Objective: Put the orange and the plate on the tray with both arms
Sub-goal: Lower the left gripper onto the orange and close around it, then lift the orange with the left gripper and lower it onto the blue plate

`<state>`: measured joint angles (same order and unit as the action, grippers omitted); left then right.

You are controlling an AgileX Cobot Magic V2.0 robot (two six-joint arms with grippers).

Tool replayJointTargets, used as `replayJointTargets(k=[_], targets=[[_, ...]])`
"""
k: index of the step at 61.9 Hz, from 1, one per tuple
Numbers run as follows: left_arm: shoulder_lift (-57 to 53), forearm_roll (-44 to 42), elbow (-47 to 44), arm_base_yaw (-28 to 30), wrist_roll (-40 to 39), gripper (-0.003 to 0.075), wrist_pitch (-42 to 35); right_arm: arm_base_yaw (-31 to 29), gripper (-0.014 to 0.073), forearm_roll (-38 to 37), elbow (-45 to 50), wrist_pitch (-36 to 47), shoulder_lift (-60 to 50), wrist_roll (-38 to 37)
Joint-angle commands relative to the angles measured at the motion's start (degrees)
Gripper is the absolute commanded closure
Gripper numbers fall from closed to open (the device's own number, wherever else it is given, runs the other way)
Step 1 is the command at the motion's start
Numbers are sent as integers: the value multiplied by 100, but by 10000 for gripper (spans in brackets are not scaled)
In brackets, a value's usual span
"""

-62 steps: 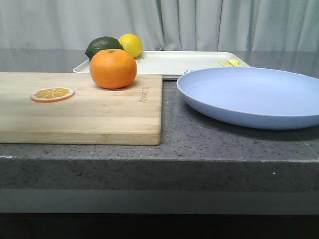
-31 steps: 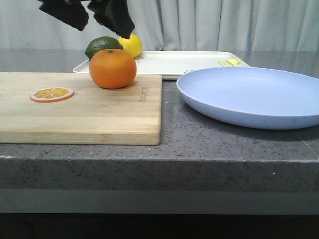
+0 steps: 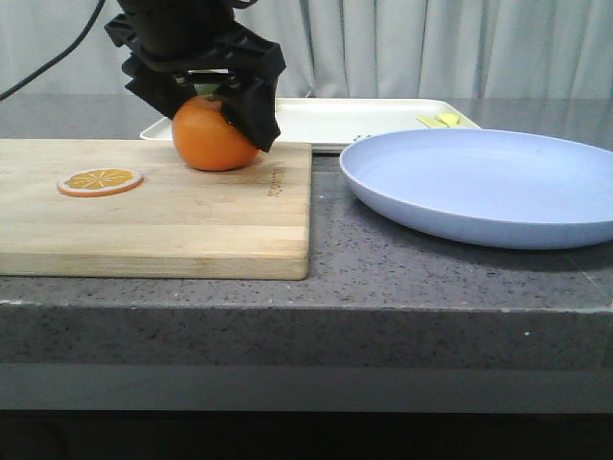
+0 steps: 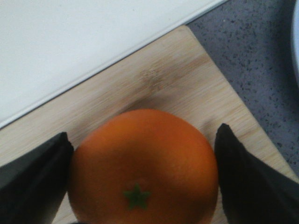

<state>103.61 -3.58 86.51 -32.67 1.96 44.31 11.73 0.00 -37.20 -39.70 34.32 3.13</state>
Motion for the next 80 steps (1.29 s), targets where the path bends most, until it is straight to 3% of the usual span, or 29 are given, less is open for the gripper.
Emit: replayJointTargets(k=[1,8,21,40,70,75,80], targets=[[-247,43,199,-40,11,132,-118,3,-48,0,-196,337,40,62],[-234,122,199,-40,11,160,-104,3,-48,0,-196,337,40,62],[-234,307,240,-50,11,301,-104,3,-48,0,-196,331,40,62],[-71,358,1079,-791,103,297,-47,3,-48,0,-196,331,40,62],[1464,358,2924,-1815,103,296,147,3,-48,0,-196,319,40,62],[1624,358,3091,-1881,103,268,147,3,-48,0,-196,319,40,62],[1710,358,3172,-1925,103,185,147,3,-48,0,-196,319,40,62]])
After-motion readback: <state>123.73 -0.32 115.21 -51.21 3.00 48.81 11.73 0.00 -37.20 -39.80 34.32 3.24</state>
